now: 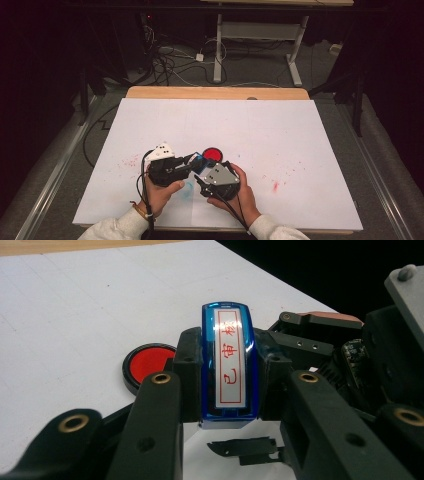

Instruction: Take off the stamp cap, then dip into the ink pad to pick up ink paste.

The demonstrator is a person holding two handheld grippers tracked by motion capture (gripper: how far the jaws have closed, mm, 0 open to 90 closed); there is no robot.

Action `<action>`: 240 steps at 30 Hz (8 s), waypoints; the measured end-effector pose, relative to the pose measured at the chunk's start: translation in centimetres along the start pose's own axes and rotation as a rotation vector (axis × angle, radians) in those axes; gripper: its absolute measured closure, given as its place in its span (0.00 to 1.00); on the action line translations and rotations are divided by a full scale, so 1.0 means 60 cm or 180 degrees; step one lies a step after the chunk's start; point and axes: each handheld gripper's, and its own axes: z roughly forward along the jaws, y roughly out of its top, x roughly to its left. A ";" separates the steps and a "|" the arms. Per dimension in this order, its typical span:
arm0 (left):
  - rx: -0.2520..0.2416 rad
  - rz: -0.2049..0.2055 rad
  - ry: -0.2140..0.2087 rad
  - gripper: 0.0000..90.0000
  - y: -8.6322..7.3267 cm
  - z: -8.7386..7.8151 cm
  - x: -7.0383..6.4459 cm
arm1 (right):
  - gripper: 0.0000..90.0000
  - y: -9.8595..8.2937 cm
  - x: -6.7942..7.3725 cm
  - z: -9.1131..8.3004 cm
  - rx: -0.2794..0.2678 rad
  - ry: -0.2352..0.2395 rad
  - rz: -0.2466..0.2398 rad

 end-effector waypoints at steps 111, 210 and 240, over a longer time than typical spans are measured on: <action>-0.0142 0.0080 0.0120 0.76 0.021 -0.035 0.027 | 0.45 -0.002 -0.037 -0.050 0.0067 -0.0119 -0.0230; 0.1132 0.0938 0.0233 0.76 0.065 0.158 0.060 | 0.45 -0.105 -0.164 -0.202 0.0484 -0.0509 0.0341; 0.1138 0.0887 0.0298 0.76 0.055 0.170 0.068 | 0.45 -0.105 -0.158 -0.196 0.0524 -0.0463 0.0285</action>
